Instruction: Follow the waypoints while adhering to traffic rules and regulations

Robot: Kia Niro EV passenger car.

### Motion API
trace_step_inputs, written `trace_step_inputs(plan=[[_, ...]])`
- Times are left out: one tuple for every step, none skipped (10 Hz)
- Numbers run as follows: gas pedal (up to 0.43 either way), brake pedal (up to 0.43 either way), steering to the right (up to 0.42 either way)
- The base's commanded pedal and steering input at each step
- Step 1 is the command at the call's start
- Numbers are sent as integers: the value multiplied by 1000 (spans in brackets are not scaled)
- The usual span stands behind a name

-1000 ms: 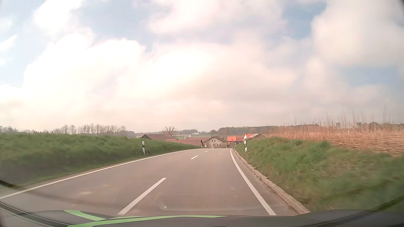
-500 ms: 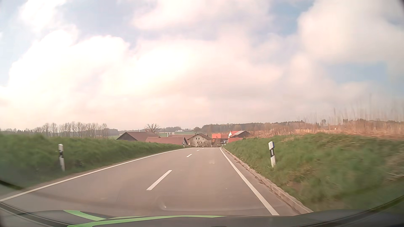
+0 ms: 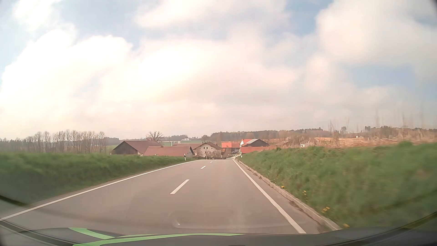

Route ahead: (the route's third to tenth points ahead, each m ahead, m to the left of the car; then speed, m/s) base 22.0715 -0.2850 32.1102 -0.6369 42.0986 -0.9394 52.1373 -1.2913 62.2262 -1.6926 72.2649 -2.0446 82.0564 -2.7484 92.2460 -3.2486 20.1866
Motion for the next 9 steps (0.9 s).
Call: trace_step_inputs(plan=[[287,0,10],[299,0,10],[299,0,9],[299,0,7],[299,0,7],[299,0,6],[311,0,6],[311,0,6],[311,0,6]])
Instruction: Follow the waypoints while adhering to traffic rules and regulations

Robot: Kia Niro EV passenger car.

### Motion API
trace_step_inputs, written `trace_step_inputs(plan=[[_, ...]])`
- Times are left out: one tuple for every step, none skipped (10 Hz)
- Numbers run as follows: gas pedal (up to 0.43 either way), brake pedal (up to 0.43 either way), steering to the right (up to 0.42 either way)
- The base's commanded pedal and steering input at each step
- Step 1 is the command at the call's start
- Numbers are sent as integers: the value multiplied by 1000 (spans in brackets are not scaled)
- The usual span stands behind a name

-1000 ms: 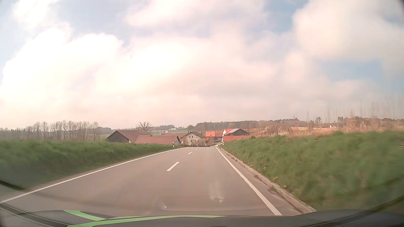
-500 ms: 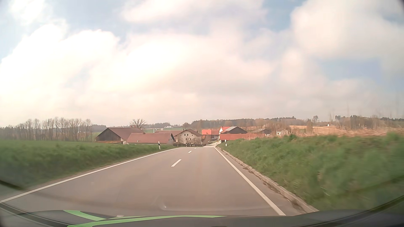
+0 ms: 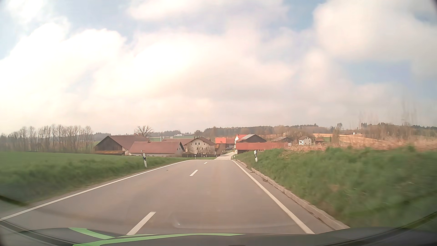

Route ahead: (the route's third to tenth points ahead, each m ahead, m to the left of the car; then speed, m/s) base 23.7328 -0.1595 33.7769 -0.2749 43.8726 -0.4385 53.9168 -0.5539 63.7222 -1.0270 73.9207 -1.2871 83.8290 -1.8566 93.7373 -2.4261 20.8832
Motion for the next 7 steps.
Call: trace_step_inputs(plan=[[311,0,5],[319,0,4],[319,0,3],[319,0,3],[319,0,3],[319,0,3],[319,0,3]])
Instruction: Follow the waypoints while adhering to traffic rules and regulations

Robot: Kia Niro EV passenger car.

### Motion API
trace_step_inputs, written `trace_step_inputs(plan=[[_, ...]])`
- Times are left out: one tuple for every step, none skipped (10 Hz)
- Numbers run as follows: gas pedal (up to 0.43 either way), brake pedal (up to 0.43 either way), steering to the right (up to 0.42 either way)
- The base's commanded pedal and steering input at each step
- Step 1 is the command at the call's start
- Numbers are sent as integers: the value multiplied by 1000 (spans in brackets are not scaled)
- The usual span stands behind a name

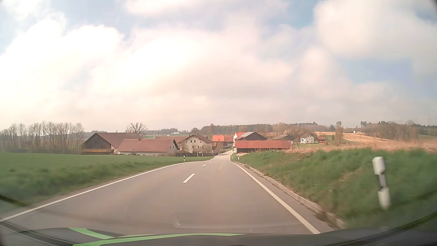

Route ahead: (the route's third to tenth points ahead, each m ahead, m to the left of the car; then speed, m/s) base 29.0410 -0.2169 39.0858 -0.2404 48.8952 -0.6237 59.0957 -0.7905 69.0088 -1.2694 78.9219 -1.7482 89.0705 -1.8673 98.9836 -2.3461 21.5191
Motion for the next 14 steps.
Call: trace_step_inputs(plan=[[311,0,3],[311,0,3],[299,0,3],[287,0,3],[260,0,3],[228,0,3],[197,0,3],[150,0,3],[79,0,3],[0,0,3],[0,0,4],[0,0,4],[0,0,4],[0,0,5]])
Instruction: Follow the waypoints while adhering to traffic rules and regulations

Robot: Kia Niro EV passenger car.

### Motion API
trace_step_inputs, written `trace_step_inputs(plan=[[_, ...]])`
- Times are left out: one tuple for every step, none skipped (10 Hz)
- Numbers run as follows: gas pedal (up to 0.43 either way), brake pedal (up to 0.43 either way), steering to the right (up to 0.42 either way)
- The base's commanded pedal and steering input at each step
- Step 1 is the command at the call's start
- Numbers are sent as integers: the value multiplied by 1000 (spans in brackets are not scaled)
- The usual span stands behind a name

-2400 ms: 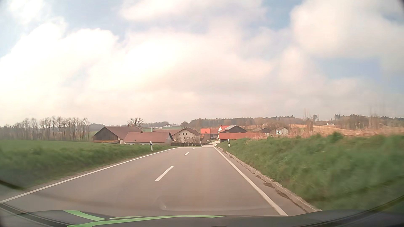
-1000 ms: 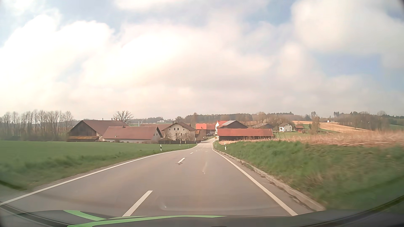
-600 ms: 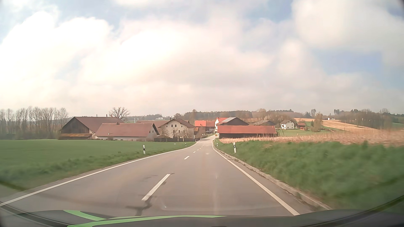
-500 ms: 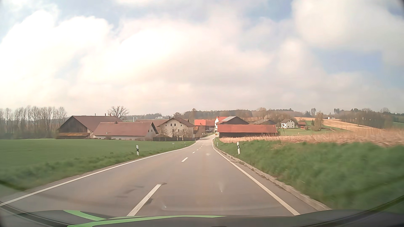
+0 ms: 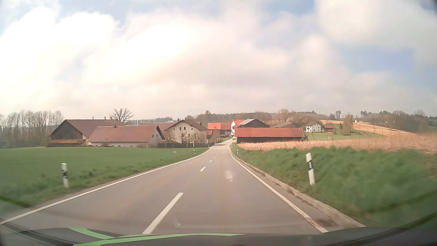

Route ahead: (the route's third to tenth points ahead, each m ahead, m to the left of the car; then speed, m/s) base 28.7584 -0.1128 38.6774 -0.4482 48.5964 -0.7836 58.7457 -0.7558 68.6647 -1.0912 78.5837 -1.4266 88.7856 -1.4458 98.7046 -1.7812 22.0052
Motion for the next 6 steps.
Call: trace_step_inputs(plan=[[0,0,6],[0,6,7],[0,79,6],[0,146,6],[0,177,5],[0,201,5]])
